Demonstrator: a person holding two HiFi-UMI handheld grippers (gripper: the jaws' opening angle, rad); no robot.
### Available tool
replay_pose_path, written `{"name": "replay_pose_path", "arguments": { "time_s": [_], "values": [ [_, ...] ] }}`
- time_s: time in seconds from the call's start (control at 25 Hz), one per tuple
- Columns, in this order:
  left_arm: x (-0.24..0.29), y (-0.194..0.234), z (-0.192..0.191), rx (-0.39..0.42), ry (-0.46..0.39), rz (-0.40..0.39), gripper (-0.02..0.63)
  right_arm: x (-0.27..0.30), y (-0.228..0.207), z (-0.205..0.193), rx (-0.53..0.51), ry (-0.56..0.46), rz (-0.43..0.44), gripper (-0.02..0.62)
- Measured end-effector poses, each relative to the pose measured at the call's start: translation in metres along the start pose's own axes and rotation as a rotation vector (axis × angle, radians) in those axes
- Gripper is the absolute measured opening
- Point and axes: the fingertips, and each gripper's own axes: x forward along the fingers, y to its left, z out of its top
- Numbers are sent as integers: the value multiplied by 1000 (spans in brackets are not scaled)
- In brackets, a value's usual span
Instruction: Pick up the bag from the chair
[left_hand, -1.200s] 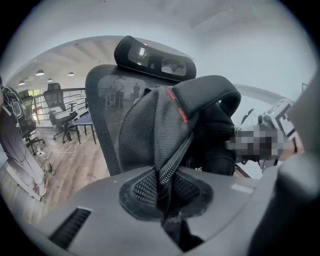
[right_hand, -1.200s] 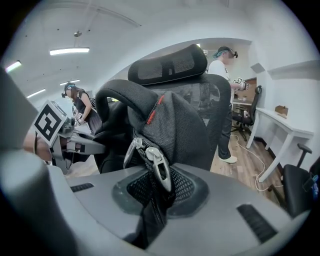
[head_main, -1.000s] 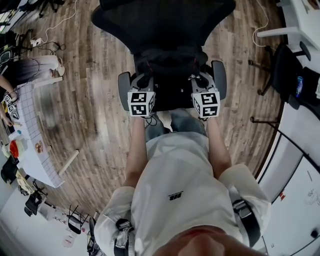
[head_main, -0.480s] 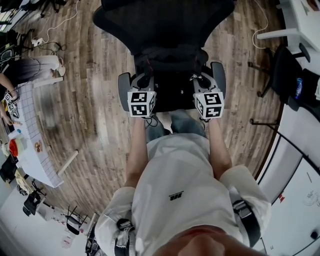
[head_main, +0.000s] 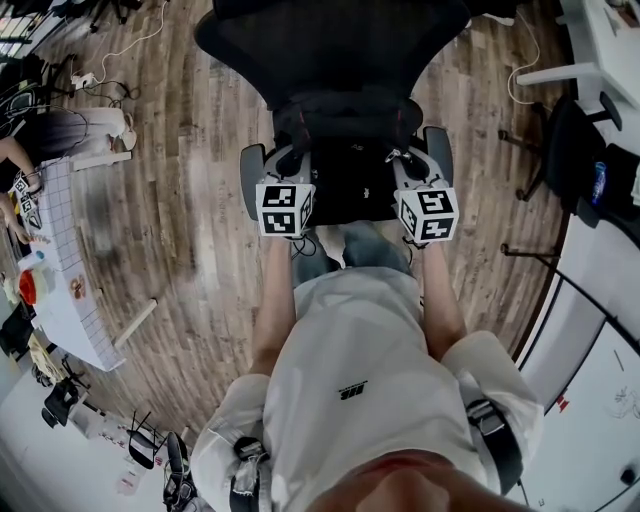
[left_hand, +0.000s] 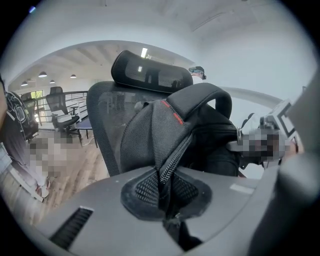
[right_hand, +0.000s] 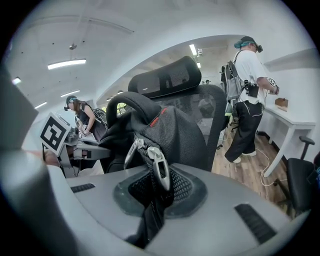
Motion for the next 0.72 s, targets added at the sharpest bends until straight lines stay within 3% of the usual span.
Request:
{"name": "replay_pose_path", "arguments": {
  "time_s": [0.72],
  "values": [
    [-84,-35,90,50,-177,3,20,-84,19,92,-67,-176,28,11]
  ]
}}
